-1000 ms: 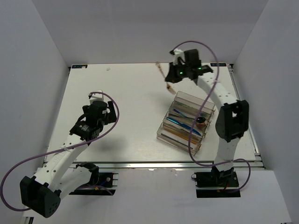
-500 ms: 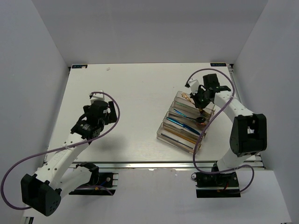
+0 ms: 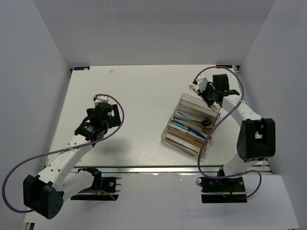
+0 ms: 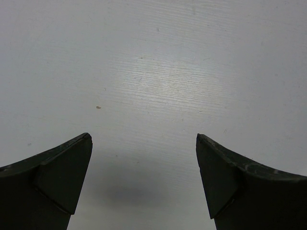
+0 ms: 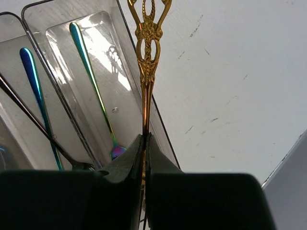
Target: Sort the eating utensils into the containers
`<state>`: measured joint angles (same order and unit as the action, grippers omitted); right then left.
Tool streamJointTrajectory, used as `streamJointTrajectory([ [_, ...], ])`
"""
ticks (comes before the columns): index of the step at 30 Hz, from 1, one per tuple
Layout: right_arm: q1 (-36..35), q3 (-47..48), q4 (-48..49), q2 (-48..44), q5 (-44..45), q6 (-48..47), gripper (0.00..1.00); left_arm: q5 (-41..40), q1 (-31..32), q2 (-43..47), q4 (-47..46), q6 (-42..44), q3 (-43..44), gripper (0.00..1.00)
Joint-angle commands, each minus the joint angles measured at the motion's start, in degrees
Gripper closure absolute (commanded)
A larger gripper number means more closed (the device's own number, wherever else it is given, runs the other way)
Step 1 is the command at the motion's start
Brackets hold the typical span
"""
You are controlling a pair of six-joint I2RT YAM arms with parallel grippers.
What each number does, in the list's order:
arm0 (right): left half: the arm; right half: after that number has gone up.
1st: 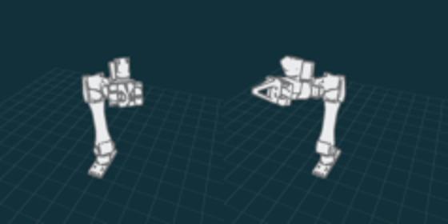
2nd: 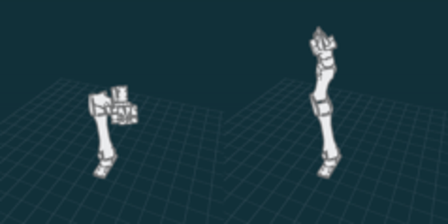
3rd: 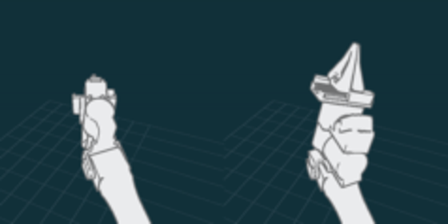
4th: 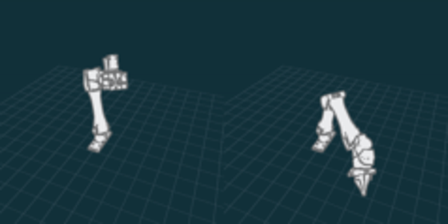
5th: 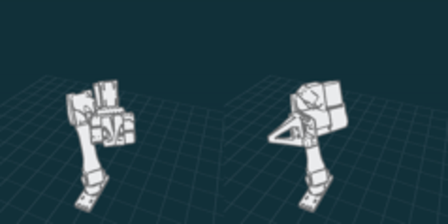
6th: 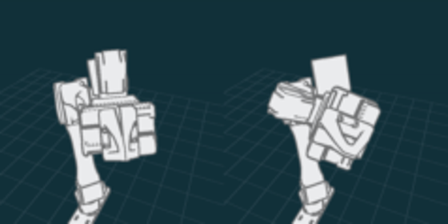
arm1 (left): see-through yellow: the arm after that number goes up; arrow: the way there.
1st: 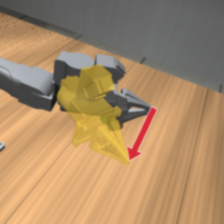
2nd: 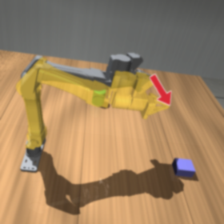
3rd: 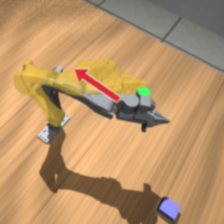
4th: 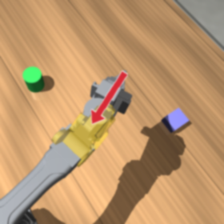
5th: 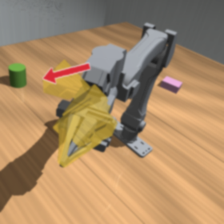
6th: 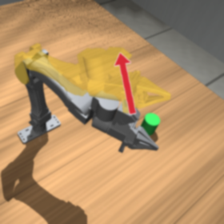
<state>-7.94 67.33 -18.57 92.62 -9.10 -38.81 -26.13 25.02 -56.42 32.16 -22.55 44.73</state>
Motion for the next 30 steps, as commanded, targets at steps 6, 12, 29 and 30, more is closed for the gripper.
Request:
streamJointTrajectory([
  [6, -0.1, 0.1, 3.3, 0.5, 0.0, -1.9, 0.77, -0.2, -0.1, 0.2, -0.3, -0.1, 1.1, 0.02],
  [12, -0.1, 0.4, 2.5, 0.1, -1.6, -2.1, 0.59, -0.1, -0.1, 0.1, -0.3, 0.0, 1.1, 0.02],
  [29, -8.3, 11.2, -1.3, -12.7, 11.4, 33.5, 0.11, -9.6, -0.1, 2.5, 2.3, -3.2, 3.0, 0.02],
  [30, -8.3, 11.9, -3.2, -13.9, 12.9, 38.1, 0.11, -12.8, -0.1, 3.9, 2.6, -3.8, 3.2, 0.02],
])
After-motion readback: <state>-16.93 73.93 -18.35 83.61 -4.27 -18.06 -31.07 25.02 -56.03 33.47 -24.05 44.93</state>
